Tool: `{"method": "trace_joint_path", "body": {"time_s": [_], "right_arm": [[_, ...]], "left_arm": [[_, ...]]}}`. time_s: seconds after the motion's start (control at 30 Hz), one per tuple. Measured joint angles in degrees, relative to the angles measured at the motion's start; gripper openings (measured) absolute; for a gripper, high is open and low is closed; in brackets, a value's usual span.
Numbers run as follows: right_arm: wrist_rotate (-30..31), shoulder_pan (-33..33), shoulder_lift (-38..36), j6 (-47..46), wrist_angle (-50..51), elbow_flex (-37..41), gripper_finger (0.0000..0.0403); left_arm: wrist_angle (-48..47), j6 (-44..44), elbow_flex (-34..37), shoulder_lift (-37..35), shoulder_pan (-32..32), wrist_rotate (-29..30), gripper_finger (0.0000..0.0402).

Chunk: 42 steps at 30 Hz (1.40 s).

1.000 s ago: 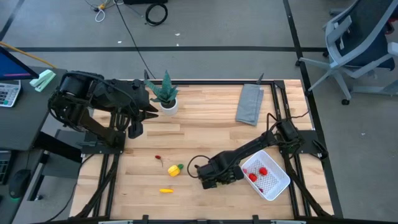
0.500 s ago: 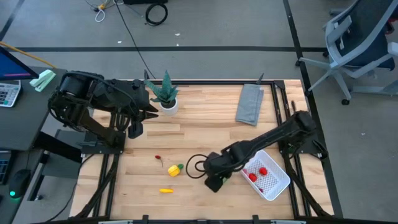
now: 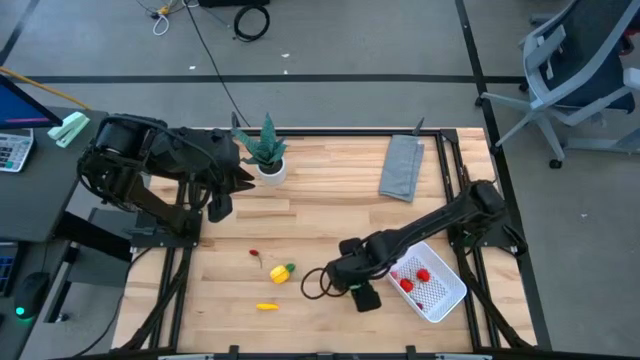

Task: Pick and placing Produce into tupperware
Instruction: Put the green corn into the white basket

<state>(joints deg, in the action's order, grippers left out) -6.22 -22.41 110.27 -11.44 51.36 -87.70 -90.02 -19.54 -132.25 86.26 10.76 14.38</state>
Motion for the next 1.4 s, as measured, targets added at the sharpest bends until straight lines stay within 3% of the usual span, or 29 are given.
{"method": "trace_joint_path", "body": {"time_s": [0.3, 0.87, 1.4], "right_arm": [[0.14, 0.18, 4.28, 3.75, 1.63, 0.00, 0.0260], [-1.06, -0.63, 4.51, 7.12, 2.75, 0.02, 0.0264], [-1.17, -1.90, 4.57, 8.55, 2.01, 1.62, 0.0317]], "left_arm": [[0.00, -5.56, 0.00, 0.00, -0.02, -0.01, 0.0076], [0.00, -12.93, 0.00, 0.02, -0.02, -0.01, 0.0072], [0.00, -12.80, 0.00, 0.04, -0.04, -0.01, 0.0068]]}}
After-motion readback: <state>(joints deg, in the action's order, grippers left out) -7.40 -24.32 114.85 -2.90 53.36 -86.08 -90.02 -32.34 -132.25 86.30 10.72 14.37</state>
